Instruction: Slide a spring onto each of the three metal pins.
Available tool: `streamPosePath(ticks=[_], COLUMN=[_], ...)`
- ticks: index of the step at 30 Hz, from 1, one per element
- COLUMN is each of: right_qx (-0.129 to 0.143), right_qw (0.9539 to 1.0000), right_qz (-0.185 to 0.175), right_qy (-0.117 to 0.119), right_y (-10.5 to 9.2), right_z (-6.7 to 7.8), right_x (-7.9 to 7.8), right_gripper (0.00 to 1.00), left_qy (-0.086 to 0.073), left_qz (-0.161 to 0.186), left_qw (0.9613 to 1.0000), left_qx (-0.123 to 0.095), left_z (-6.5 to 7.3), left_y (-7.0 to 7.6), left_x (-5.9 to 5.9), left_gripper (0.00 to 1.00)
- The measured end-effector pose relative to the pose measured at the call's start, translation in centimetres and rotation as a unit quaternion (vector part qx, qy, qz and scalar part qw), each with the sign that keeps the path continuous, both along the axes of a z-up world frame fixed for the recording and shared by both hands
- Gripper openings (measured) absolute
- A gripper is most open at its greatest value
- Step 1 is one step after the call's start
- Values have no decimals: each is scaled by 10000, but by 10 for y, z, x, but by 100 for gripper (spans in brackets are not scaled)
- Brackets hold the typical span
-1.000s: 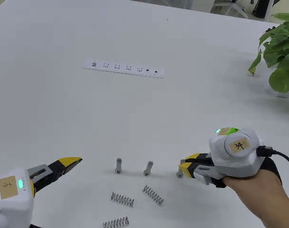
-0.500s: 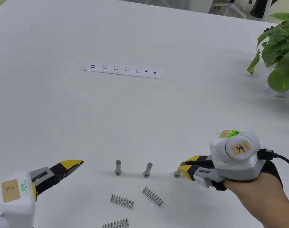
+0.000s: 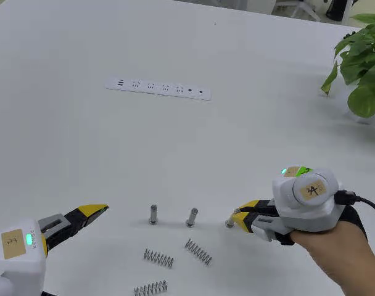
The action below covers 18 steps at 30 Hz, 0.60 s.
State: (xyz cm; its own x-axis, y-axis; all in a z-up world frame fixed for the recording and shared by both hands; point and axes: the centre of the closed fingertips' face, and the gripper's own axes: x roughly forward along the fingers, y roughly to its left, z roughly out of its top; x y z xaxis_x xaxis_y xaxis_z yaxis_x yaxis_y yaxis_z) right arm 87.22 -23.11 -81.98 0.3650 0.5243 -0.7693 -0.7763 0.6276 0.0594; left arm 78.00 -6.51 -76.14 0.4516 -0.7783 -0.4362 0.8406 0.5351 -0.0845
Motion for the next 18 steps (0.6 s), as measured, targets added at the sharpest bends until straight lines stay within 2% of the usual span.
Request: streamPosePath(ticks=[18], right_qx=[-25], right_qw=[10000], right_qz=[42], right_qy=[-5], right_y=[0], right_z=[-1], right_x=[0], right_gripper=[10], left_qy=[-4], left_qz=[5], left_qw=[10000], left_qx=[6], left_z=[0], left_y=[0], left_x=[-1], left_gripper=[99])
